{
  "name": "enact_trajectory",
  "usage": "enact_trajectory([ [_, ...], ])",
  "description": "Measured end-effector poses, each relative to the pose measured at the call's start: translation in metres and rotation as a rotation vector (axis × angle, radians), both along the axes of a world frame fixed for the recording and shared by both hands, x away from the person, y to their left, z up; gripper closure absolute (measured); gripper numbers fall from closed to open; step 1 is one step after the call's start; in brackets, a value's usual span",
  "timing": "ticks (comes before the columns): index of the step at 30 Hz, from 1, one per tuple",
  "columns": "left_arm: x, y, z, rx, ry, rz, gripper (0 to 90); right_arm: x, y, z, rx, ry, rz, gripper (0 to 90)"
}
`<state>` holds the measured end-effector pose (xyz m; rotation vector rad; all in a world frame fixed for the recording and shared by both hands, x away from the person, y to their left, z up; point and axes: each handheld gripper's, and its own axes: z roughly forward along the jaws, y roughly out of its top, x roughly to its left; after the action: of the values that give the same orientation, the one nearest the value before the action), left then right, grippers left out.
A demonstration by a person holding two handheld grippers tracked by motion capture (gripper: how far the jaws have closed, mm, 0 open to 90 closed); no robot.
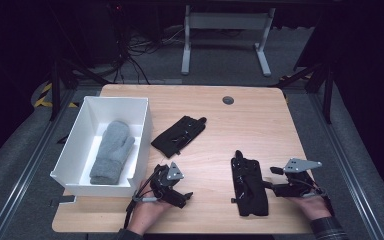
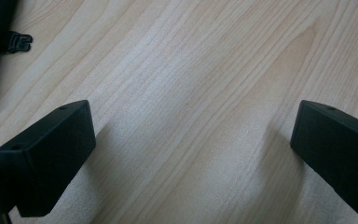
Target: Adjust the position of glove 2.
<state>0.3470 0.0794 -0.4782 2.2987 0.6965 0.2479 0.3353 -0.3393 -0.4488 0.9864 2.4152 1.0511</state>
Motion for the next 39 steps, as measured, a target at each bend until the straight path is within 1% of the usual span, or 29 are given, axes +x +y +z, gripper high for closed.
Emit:
enact_trajectory([
  [2, 0.000, 0.000, 0.000, 0.000, -0.001, 0.003, 0.4, 0.001, -0.008, -0.003, 0.001, -0.004, -0.035, 27.9],
  [4, -0.001, -0.001, 0.000, 0.002, 0.004, 0.011, 0.3, 0.003, -0.014, -0.007, 0.016, -0.004, -0.062, 24.7],
  [7, 0.000, -0.002, 0.000, -0.001, 0.002, 0.019, 0.2, 0.004, -0.018, -0.012, -0.004, -0.013, -0.103, 21.5],
  [9, 0.001, -0.003, 0.000, -0.001, 0.000, 0.023, 0.1, 0.006, -0.018, -0.016, -0.030, -0.011, -0.117, 20.0],
  [10, 0.001, -0.004, 0.000, -0.003, 0.000, 0.025, 0.1, 0.006, -0.018, -0.017, -0.030, -0.009, -0.116, 19.0],
  [12, 0.002, -0.004, 0.002, -0.003, 0.003, 0.045, 2.1, 0.007, -0.019, -0.019, -0.012, -0.005, -0.120, 15.5],
  [13, 0.002, -0.005, 0.003, -0.008, 0.001, 0.051, 6.5, 0.007, -0.018, -0.020, -0.013, -0.005, -0.123, 15.4],
  [15, 0.004, -0.005, 0.008, -0.009, 0.008, 0.051, 20.5, 0.007, -0.018, -0.020, -0.010, -0.002, -0.122, 15.2],
  [16, 0.006, -0.006, 0.009, -0.013, 0.016, 0.053, 23.1, 0.007, -0.019, -0.020, -0.008, 0.000, -0.120, 15.2],
  [17, 0.008, -0.007, 0.010, -0.026, 0.033, 0.058, 26.6, 0.007, -0.019, -0.020, -0.008, -0.001, -0.120, 15.1],
  [18, 0.010, -0.008, 0.011, -0.032, 0.041, 0.062, 34.1, 0.007, -0.019, -0.020, -0.007, 0.002, -0.121, 15.1],
  [19, 0.013, -0.009, 0.013, -0.047, 0.054, 0.073, 44.5, 0.007, -0.019, -0.020, -0.007, 0.003, -0.121, 15.1],
  [20, 0.015, -0.010, 0.013, -0.043, 0.054, 0.075, 44.5, 0.007, -0.019, -0.020, -0.007, 0.002, -0.121, 15.1],
  [21, 0.018, -0.012, 0.015, -0.032, 0.051, 0.084, 48.6, 0.007, -0.019, -0.020, -0.007, 0.002, -0.121, 15.1],
  [23, 0.025, -0.017, 0.020, -0.021, 0.035, 0.087, 61.3, 0.007, -0.019, -0.020, -0.007, 0.002, -0.120, 15.1],
  [24, 0.027, -0.018, 0.021, -0.022, 0.027, 0.094, 66.1, 0.007, -0.019, -0.020, -0.007, 0.002, -0.120, 15.1],
  [25, 0.030, -0.020, 0.024, -0.011, 0.024, 0.098, 70.2, 0.007, -0.019, -0.020, -0.007, 0.003, -0.119, 15.1],
  [26, 0.034, -0.021, 0.027, -0.002, 0.029, 0.106, 74.0, 0.007, -0.019, -0.020, -0.006, 0.002, -0.118, 15.1],
  [28, 0.042, -0.024, 0.030, -0.014, 0.042, 0.120, 82.3, 0.007, -0.019, -0.020, -0.005, 0.003, -0.113, 15.0],
  [30, 0.053, -0.025, 0.034, -0.017, 0.051, 0.134, 89.3, 0.007, -0.019, -0.020, -0.005, 0.003, -0.109, 15.0],
  [31, 0.058, -0.025, 0.035, -0.015, 0.053, 0.139, 90.0, 0.007, -0.019, -0.020, -0.004, 0.003, -0.109, 15.0],
  [32, 0.063, -0.026, 0.035, -0.004, 0.047, 0.142, 90.0, 0.007, -0.019, -0.020, -0.004, 0.003, -0.108, 15.0],
  [33, 0.068, -0.026, 0.036, -0.003, 0.043, 0.145, 90.0, 0.007, -0.019, -0.020, -0.004, 0.003, -0.109, 15.0],
  [35, 0.076, -0.026, 0.037, -0.005, 0.046, 0.156, 90.0, 0.007, -0.019, -0.020, -0.004, 0.003, -0.108, 15.0],
  [37, 0.083, -0.026, 0.038, -0.011, 0.039, 0.163, 90.0, 0.007, -0.019, -0.020, -0.004, 0.003, -0.108, 15.0],
  [39, 0.090, -0.026, 0.039, -0.016, 0.045, 0.168, 90.0, 0.007, -0.019, -0.020, -0.004, 0.003, -0.109, 15.0],
])
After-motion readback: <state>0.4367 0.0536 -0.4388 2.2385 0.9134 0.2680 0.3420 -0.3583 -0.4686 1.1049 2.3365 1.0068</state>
